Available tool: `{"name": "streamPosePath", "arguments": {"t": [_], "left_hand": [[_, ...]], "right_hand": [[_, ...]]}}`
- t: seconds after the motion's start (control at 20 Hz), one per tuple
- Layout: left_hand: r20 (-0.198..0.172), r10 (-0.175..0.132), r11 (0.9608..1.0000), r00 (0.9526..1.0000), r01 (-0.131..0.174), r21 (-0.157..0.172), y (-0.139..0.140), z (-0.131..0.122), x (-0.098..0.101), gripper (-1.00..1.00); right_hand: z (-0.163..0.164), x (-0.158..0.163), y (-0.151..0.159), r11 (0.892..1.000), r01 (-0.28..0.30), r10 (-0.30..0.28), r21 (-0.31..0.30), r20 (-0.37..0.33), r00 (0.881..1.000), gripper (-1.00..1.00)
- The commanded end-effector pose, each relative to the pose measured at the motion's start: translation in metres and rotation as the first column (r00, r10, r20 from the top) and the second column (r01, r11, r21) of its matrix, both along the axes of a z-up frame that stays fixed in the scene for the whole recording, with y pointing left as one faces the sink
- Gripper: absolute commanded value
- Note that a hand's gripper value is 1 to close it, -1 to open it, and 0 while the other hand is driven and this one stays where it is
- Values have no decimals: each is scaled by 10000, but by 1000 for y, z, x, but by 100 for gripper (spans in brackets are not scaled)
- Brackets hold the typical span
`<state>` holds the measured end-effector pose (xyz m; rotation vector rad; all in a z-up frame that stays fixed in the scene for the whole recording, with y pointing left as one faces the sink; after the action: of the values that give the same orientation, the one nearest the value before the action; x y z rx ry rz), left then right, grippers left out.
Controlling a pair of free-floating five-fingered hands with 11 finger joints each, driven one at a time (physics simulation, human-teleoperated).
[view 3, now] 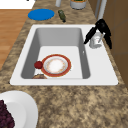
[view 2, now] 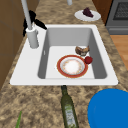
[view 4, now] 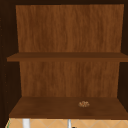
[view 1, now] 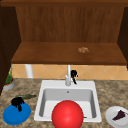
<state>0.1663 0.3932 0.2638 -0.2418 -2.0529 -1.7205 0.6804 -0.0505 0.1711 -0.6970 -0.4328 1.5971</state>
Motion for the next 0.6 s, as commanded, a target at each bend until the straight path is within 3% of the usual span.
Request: {"name": "streamPosePath", "arguments": {"t": [0.0,0.05,0.25,0.4,0.45,0.55], "left_hand": [[0,0,10000,10000,0,0,0,0,0,0],[0,0,10000,10000,0,0,0,0,0,0],[0,0,10000,10000,0,0,0,0,0,0],[0,0,10000,10000,0,0,0,0,0,0],[0,0,10000,10000,0,0,0,0,0,0],[0,0,10000,10000,0,0,0,0,0,0]], "right_hand": [[-5,1,-16,9975,5,7,700,-174,9998,-100],[-4,2,-12,9978,-260,270,603,-163,9995,-100],[5,3,-15,9832,-174,280,1819,-560,9980,-100],[13,3,-22,9726,-203,408,2316,-839,9956,-100],[16,3,-22,9660,-213,456,2576,-887,9950,100],[21,-13,-4,9644,-483,675,2599,-656,9956,100]]}}
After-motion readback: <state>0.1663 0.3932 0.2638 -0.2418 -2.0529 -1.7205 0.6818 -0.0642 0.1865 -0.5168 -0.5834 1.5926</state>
